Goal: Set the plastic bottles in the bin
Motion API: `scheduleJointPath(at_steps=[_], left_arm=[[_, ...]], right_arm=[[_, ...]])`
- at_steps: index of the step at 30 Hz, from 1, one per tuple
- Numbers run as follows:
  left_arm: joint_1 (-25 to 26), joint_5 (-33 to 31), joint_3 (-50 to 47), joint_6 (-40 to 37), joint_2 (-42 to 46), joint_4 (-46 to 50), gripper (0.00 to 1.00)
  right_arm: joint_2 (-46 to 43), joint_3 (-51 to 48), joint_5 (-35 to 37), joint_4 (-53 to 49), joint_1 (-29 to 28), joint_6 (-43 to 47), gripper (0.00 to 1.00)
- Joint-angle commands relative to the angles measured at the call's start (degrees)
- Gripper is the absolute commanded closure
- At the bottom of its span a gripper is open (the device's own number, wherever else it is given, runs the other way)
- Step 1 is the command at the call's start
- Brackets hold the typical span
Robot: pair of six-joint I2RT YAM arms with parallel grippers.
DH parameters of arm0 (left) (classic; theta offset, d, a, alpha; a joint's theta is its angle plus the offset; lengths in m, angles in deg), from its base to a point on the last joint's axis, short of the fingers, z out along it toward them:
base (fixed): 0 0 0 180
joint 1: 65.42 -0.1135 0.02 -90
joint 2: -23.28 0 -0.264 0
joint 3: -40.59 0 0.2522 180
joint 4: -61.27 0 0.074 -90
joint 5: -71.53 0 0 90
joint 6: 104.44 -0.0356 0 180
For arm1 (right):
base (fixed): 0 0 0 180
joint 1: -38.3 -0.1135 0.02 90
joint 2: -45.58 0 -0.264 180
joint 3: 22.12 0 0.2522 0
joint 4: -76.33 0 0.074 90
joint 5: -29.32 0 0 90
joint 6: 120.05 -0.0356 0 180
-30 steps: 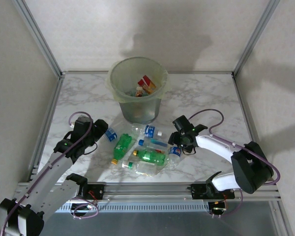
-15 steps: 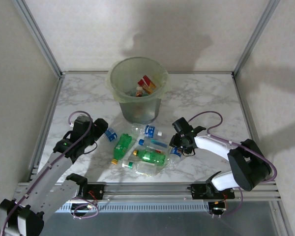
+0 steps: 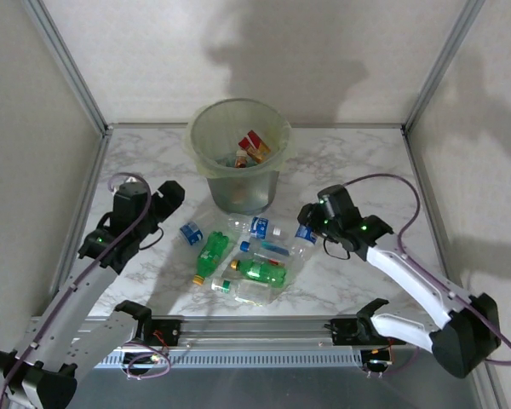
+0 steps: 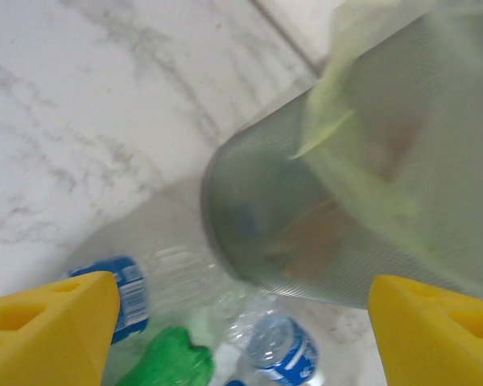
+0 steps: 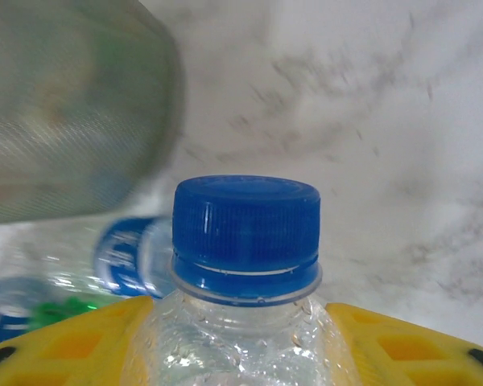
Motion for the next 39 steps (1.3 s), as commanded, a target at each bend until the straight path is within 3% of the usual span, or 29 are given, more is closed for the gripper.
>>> scheduleJointPath(at_steps=[1, 5, 11, 16, 21, 25, 30, 39], left_arm=[[-0.55, 2.49, 6.38, -4.44, -0.74, -1.65, 0.19], [-0.55, 6.21, 11.96, -7.80, -1.93, -3.22, 0.18], [0.34, 23.71, 10.74, -2.91, -2.62, -17.33, 0.18], [6.70, 30.94, 9.77, -1.26, -4.05, -26.12, 0.12], [17.26, 34.41, 7.14, 0.87, -7.09, -35.74, 0.01], [22.87, 33.75, 6.49, 1.09, -9.71, -39.07, 0.00], [25.99, 33.89, 5.80, 3.15, -12.38, -45.08, 0.01], [28.53, 33.78, 6.76, 1.54, -15.53, -45.22, 0.00]], right_arm=[[-3.67, 4.00, 2.44, -0.09, 0.54, 2.88, 0.51], [-7.71, 5.90, 0.50, 4.81, 0.59, 4.96, 0.51], [-11.22, 7.19, -3.43, 12.49, 0.60, 5.94, 0.51], [-12.25, 6.64, -6.84, 18.55, 0.55, 5.76, 0.51], [-11.90, 6.58, -12.09, 26.80, 0.55, 4.77, 0.51], [-11.02, 7.42, -16.18, 32.48, 0.59, 3.74, 0.51], [-9.31, 8.53, -19.79, 36.40, 0.60, 2.12, 0.51], [-8.13, 7.15, -25.32, 43.97, 0.60, -1.97, 0.51]])
